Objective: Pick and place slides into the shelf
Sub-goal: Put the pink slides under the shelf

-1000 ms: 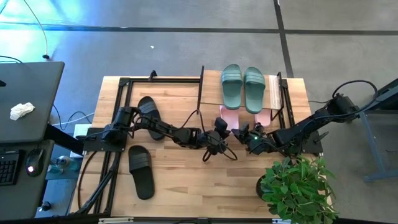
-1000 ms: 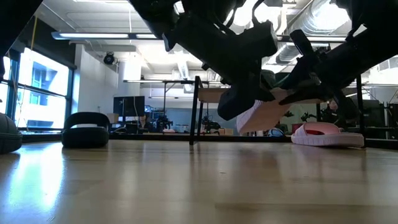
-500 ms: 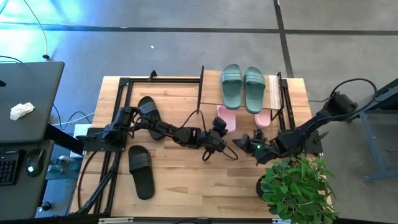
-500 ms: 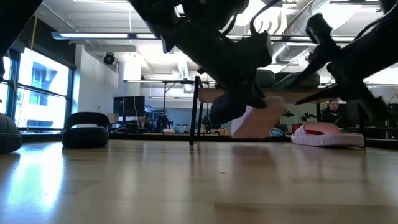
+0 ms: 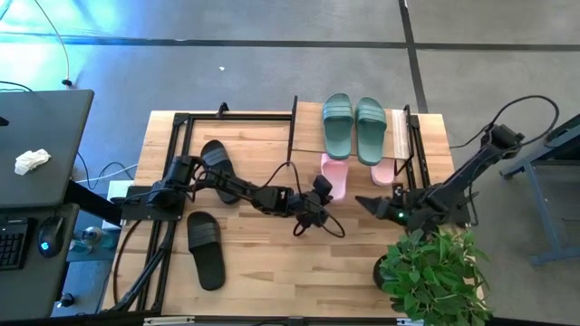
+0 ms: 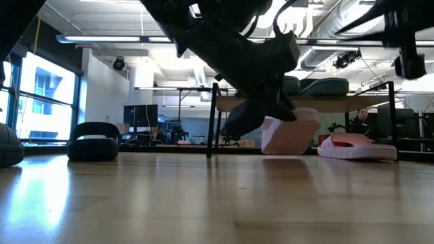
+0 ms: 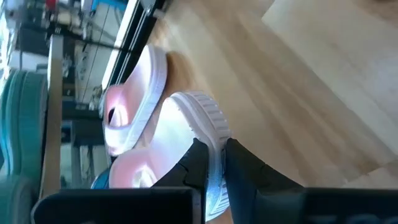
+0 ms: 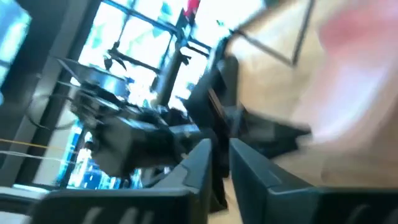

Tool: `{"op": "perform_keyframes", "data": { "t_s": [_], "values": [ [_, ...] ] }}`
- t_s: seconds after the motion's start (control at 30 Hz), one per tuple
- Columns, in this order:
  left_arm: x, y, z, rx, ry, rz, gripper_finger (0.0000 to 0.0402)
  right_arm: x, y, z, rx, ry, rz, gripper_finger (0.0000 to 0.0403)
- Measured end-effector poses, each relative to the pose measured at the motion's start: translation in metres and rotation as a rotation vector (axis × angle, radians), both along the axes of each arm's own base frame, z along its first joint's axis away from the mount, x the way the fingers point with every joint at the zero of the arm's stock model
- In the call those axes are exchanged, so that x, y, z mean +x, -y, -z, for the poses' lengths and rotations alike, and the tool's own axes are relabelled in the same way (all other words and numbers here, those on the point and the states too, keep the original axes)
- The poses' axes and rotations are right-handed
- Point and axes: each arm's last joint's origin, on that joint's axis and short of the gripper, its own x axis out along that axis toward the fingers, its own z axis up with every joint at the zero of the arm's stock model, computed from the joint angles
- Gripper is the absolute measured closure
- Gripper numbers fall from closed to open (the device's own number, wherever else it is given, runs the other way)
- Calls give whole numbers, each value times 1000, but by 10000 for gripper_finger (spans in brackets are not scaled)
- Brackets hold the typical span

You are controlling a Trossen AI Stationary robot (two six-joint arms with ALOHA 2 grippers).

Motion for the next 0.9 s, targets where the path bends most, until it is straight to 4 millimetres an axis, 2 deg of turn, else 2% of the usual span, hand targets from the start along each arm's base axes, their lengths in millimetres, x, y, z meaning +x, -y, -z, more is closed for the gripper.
{"op": "perform_keyframes", "data": {
  "t_s": [0.13, 0.33, 0.43, 0.67, 0.8, 0.9],
  "values": [
    [2, 2, 0, 0, 1, 79, 384, -11, 8, -17, -137, 5, 35, 398],
    [13, 0, 12, 50, 22, 147, 381, -23, 23, -35, -282, -16, 81, 401],
    [18, -4, 18, 56, -25, 157, 384, -29, 31, -45, -337, -15, 99, 402],
    [41, -24, 14, 61, -55, 92, 383, -40, 45, -68, -453, 58, 33, 403],
    [53, -37, 7, 71, -18, 42, 382, -43, 50, -72, -485, 88, 5, 403],
    [56, -47, 6, 69, -58, 32, 382, -44, 53, -74, -507, 101, -5, 403]
  ]
}}
